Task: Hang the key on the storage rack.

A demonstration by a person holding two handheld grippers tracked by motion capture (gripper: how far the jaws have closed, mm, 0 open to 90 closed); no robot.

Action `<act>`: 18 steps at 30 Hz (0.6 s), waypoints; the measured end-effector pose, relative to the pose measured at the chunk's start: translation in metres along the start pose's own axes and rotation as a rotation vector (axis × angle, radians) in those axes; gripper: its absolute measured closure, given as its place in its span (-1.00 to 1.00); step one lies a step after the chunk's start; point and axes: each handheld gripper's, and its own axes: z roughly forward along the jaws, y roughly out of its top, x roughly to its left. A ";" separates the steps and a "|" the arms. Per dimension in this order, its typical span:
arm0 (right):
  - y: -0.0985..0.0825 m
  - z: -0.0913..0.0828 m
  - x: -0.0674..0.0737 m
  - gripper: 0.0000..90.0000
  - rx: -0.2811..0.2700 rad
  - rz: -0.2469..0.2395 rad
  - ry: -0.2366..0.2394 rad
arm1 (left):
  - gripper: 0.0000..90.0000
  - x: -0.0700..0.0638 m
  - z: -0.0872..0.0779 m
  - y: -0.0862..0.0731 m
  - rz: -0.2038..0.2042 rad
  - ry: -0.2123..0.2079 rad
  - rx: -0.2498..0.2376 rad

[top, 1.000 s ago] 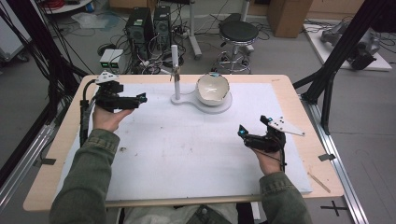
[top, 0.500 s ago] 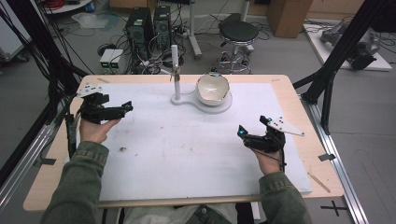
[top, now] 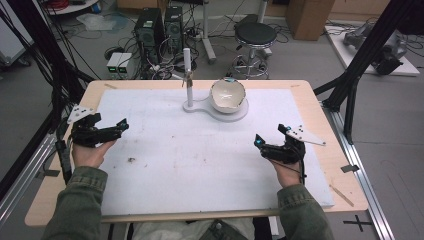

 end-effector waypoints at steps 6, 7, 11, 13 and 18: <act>0.000 -0.001 0.000 -0.96 0.000 0.003 -0.002 | -0.95 0.010 -0.012 -0.018 -0.029 0.065 -0.029; 0.000 -0.001 0.000 -0.96 0.000 0.003 -0.002 | -0.95 0.010 -0.012 -0.018 -0.029 0.065 -0.029; 0.000 -0.001 -0.001 -0.96 -0.003 0.003 -0.006 | -0.95 0.015 -0.018 -0.029 -0.037 0.118 -0.041; 0.000 -0.002 -0.002 -0.96 -0.009 0.011 -0.008 | -0.95 0.018 -0.024 -0.036 -0.053 0.149 -0.062; -0.001 -0.004 -0.002 -0.96 -0.011 0.024 -0.026 | -0.95 0.022 -0.031 -0.042 -0.065 0.198 -0.101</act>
